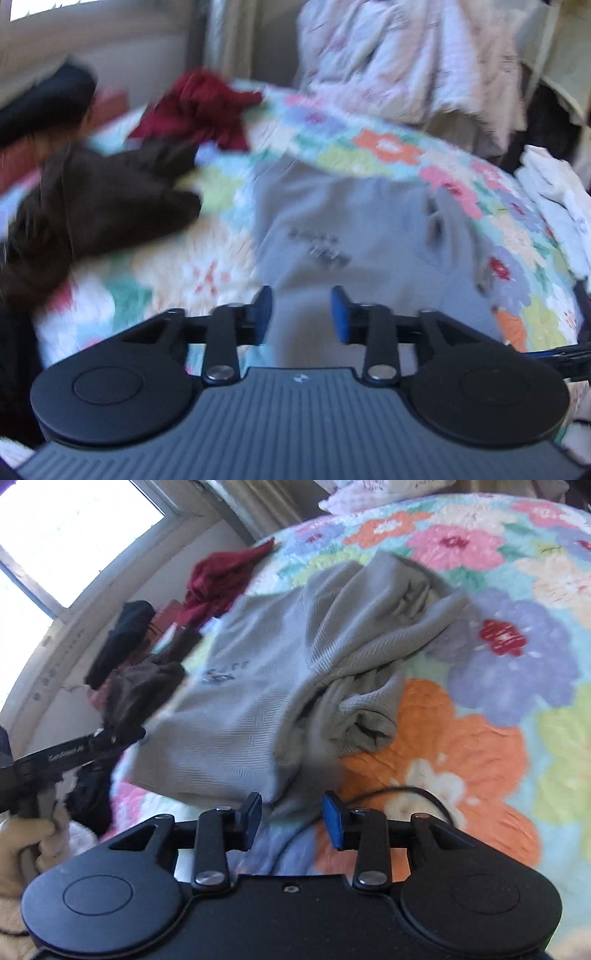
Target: Fold clothes
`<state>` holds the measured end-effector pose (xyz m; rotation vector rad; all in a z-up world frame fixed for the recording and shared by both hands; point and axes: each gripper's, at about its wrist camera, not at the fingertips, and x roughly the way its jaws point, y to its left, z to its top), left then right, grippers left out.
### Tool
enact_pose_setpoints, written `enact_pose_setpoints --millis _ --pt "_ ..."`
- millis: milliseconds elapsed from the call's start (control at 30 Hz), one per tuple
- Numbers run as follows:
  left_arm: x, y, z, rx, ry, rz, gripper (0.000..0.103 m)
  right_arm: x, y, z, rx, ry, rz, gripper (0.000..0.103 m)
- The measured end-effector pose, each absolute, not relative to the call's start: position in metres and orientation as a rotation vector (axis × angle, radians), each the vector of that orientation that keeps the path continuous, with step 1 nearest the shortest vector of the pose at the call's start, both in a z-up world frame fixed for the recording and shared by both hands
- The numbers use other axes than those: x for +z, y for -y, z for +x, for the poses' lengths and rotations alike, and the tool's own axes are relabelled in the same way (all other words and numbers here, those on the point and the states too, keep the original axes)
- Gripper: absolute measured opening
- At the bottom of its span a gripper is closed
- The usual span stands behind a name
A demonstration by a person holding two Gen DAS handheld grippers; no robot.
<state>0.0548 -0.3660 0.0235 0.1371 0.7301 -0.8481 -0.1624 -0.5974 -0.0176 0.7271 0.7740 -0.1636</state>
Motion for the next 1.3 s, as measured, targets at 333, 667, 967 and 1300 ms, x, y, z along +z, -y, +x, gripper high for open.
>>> enact_pose_setpoints --millis 333,667,967,1300 --pt "0.063 0.429 0.022 -1.220 -0.710 0.279 0.044 0.073 0.551 -0.215 -0.174 -0.772 0.617 0.060" --pt "-0.006 0.509 -0.017 -1.314 -0.774 0.423 0.054 0.069 0.550 -0.219 -0.494 -0.772 0.124 0.071" --pt "-0.043 0.534 -0.008 -1.287 -0.764 0.515 0.027 -0.007 0.672 -0.160 -0.322 -0.627 0.305 0.025" --pt "-0.046 0.498 0.074 -1.268 -0.965 -0.006 0.022 -0.044 0.643 -0.114 -0.168 -0.733 0.285 0.054"
